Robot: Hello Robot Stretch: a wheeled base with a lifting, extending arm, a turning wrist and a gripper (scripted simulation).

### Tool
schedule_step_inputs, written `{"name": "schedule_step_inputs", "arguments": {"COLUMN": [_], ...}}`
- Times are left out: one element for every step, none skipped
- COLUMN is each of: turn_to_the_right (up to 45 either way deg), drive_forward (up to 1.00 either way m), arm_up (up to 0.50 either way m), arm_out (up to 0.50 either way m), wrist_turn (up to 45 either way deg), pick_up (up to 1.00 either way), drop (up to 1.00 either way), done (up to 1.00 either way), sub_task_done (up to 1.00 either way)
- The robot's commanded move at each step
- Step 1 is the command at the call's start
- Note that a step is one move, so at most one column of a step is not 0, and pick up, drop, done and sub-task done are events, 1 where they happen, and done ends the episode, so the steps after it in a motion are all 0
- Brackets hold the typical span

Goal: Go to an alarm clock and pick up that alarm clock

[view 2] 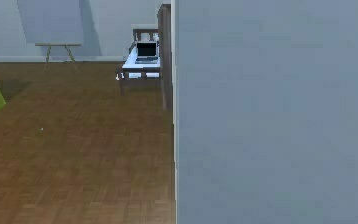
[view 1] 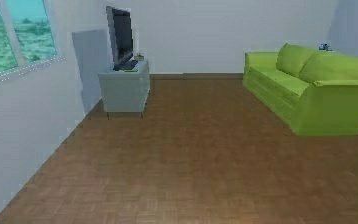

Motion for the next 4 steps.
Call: {"name": "schedule_step_inputs", "arguments": {"turn_to_the_right": [21.0,0.0,21.0,0.0], "drive_forward": [0.00,0.15,0.00,0.35], "arm_up": [0.00,0.00,0.00,0.00], "arm_out": [0.00,0.00,0.00,0.00], "wrist_turn": [0.0,0.0,0.0,0.0], "pick_up": [0.00,0.00,0.00,0.00], "drop": [0.00,0.00,0.00,0.00], "done": [0.00,0.00,0.00,0.00], "sub_task_done": [0.00,0.00,0.00,0.00]}}
